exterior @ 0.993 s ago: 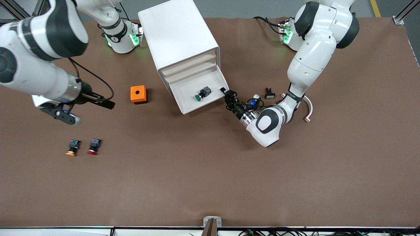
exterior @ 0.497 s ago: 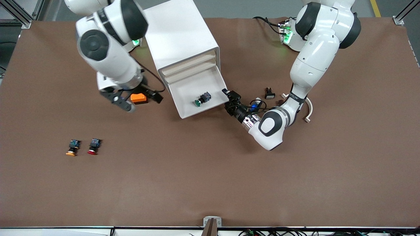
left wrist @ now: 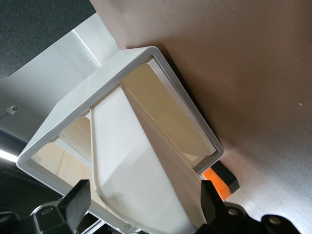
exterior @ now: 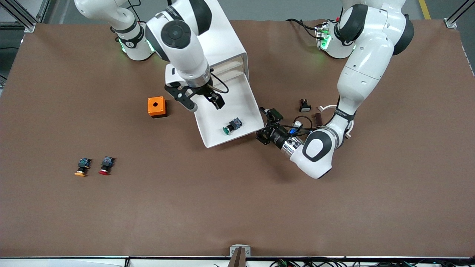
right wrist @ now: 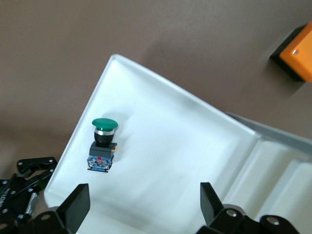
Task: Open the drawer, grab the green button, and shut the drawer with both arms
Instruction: 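Reach the right gripper into the open drawer toward the green button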
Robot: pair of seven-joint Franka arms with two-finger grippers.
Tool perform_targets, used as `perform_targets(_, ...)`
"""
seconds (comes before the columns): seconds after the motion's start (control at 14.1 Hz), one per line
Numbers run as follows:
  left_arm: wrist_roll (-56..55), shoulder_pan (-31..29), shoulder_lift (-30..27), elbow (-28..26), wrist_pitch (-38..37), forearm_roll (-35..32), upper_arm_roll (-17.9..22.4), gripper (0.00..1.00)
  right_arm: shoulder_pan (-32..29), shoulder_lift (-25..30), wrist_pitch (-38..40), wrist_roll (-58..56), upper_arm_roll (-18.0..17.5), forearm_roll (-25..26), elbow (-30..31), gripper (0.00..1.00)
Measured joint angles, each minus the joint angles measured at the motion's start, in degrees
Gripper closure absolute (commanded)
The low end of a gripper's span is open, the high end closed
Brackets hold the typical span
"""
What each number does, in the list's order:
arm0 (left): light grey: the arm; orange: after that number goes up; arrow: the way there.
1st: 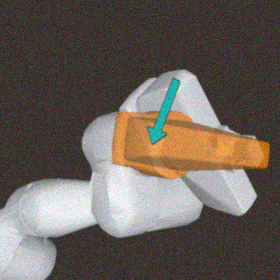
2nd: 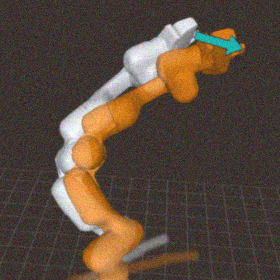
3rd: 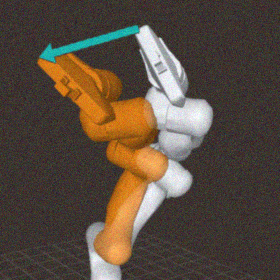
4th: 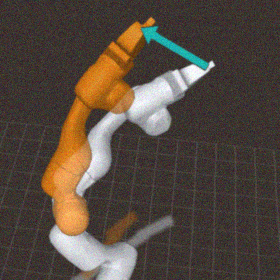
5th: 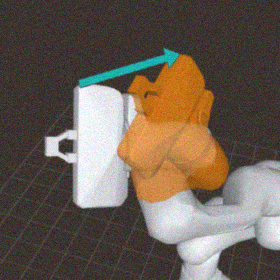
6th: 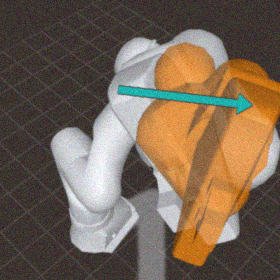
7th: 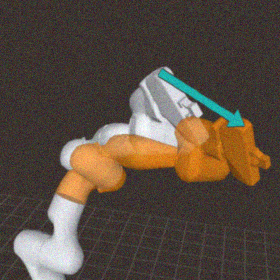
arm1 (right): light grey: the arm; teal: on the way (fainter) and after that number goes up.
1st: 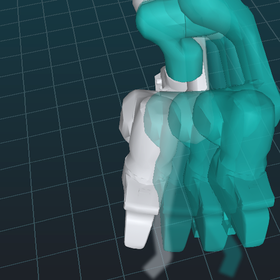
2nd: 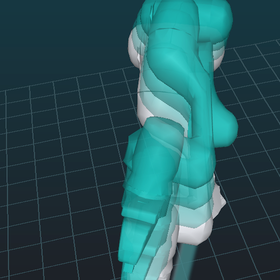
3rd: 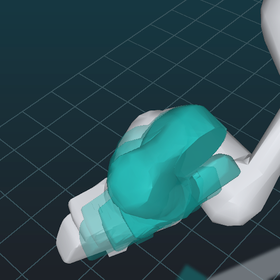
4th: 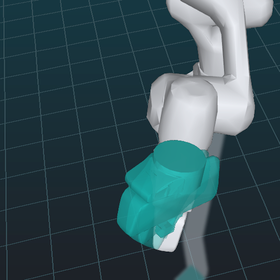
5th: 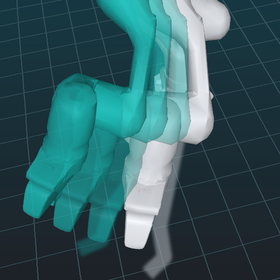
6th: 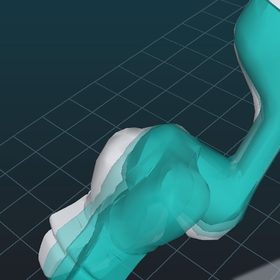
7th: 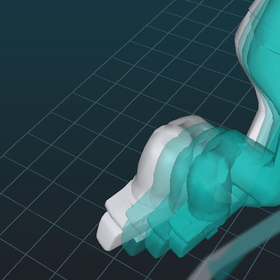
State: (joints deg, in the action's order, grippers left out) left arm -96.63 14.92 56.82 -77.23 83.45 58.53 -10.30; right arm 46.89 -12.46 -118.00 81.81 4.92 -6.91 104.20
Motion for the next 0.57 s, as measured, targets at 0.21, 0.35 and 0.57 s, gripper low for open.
perform_targets(0.21,0.0,0.27,0.03,0.0,0.39,-0.68,0.02,0.01,1.65,-2.99,-3.01,4.48,0.04,0.78,0.23,0.0)
perform_targets(0.35,-0.18,1.29,0.12,-0.02,0.8,-0.78,0.04,0.01,1.67,-4.56,-3.87,5.41,0.33,1.08,-0.16,0.0)
perform_targets(0.57,-2.0,3.3,0.37,-0.43,1.4,-0.82,0.22,0.01,1.66,-6.6,-4.12,5.54,0.91,1.09,-1.81,0.0)
